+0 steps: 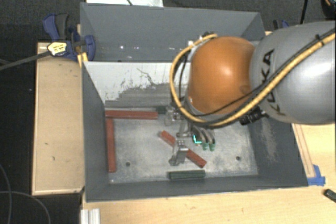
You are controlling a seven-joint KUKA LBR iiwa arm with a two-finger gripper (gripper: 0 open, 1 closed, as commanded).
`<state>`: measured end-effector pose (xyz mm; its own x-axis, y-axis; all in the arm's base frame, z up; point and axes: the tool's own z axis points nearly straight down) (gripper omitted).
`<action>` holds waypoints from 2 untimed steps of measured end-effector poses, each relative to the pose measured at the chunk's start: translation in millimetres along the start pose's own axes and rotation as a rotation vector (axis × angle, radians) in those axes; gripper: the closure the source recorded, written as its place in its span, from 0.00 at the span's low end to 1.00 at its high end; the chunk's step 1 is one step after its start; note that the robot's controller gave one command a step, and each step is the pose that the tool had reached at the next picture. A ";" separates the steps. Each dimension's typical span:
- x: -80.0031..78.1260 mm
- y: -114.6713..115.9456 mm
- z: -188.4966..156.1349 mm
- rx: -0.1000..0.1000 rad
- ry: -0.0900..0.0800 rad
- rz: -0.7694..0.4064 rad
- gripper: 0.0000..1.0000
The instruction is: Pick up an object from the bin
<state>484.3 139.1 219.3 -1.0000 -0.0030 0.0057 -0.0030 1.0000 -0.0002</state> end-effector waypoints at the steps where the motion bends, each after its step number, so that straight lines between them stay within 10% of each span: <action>1: -46.0 -50.8 60.1 0.001 -0.003 0.230 0.00; 2: -34.6 -58.6 80.1 -0.001 -0.003 0.344 0.00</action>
Offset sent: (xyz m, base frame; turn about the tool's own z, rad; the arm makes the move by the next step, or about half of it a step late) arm 0.0457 -0.0490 -0.0593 0.2288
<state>518.6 80.6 139.0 -0.9424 0.3346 0.0023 0.3346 0.9424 -0.0005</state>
